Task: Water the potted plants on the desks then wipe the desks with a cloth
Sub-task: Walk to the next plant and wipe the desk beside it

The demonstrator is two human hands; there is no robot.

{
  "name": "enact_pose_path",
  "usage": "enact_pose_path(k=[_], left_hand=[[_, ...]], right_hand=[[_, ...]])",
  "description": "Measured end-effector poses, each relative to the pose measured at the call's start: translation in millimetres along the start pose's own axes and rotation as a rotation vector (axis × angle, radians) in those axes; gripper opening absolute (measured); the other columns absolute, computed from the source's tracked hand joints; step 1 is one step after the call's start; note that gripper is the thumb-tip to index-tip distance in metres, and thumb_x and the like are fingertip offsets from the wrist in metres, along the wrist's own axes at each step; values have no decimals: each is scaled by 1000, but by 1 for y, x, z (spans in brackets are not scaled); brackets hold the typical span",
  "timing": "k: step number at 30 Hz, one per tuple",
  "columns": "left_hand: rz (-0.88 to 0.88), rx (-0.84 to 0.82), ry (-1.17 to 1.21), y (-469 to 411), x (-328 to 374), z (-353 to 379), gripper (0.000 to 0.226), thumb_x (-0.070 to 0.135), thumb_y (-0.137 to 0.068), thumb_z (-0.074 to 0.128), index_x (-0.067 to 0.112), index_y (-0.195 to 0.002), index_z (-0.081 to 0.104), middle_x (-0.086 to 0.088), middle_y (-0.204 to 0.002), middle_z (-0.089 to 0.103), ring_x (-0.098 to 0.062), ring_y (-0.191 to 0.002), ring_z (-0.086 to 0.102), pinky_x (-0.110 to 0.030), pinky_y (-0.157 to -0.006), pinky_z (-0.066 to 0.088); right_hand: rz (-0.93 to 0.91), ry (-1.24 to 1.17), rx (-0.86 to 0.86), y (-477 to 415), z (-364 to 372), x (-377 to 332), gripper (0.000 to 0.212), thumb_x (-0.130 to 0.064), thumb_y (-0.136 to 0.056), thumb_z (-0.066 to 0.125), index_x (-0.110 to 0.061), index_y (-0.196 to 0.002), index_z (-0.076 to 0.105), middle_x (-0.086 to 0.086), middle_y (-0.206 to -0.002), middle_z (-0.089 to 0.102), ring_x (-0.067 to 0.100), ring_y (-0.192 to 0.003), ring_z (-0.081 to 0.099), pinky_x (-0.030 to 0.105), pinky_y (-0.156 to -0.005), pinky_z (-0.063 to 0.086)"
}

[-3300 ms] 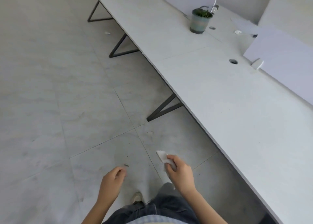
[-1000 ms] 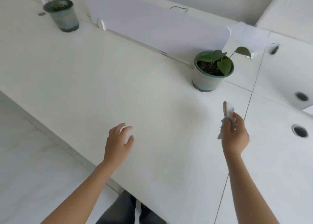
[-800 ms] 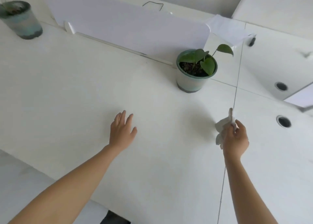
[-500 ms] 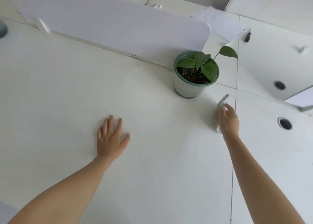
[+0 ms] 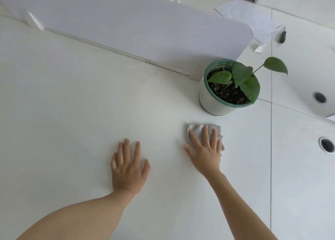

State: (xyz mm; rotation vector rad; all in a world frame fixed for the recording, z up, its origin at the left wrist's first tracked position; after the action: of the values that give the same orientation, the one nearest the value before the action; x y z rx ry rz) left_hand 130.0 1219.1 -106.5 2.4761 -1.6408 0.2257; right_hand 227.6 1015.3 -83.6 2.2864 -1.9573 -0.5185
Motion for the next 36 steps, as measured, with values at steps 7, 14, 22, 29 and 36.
enact_pose_path(k=[7,14,22,29,36], left_hand=[[24,24,-14,-1,-1,4,53,43,-81,32,16,-126,41,-23,-130,55,-30,-123,34,-40,-95,26],[38,72,-7,1,-3,7,51,45,-87,26,17,-127,42,-23,-131,55,-31,-124,34,-37,-100,21],[24,78,16,0,-2,4,57,42,-76,35,16,-126,41,-24,-130,55,-31,-124,33,-40,-95,26],[42,84,-2,-1,-1,5,57,42,-76,35,15,-126,41,-24,-130,55,-32,-123,33,-40,-95,26],[57,89,-4,0,0,4,57,41,-76,35,13,-125,42,-27,-130,53,-33,-122,33,-41,-93,26]], right_hand=[[-164,69,-57,-95,-16,-57,57,-56,-91,26,-40,-144,14,11,-158,-1,38,-143,-10,50,-115,0],[-85,30,-50,-118,-17,-70,58,-57,-91,23,-39,-145,11,9,-158,-5,35,-143,-13,49,-115,-4],[61,58,-41,-18,-14,40,83,-79,-69,-4,-42,-143,4,5,-158,-2,33,-144,-11,45,-116,-1],[582,-214,10,-57,-49,113,52,-56,-92,19,-44,-142,15,4,-158,-9,31,-143,-16,49,-114,-10],[101,-17,-71,-19,-4,-19,60,-63,-87,20,-44,-143,9,10,-157,-11,37,-141,-18,50,-113,-10]])
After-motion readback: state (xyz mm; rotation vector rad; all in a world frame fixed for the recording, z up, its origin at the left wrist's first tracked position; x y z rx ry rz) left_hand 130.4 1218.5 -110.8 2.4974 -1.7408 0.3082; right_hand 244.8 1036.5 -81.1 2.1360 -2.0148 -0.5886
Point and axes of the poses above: each hand's wrist, its own y-axis away from the middle knuckle, its own z-axis out of the palm, x = y × z, the point moved 3 cm from there along -y, towards the middle knuckle
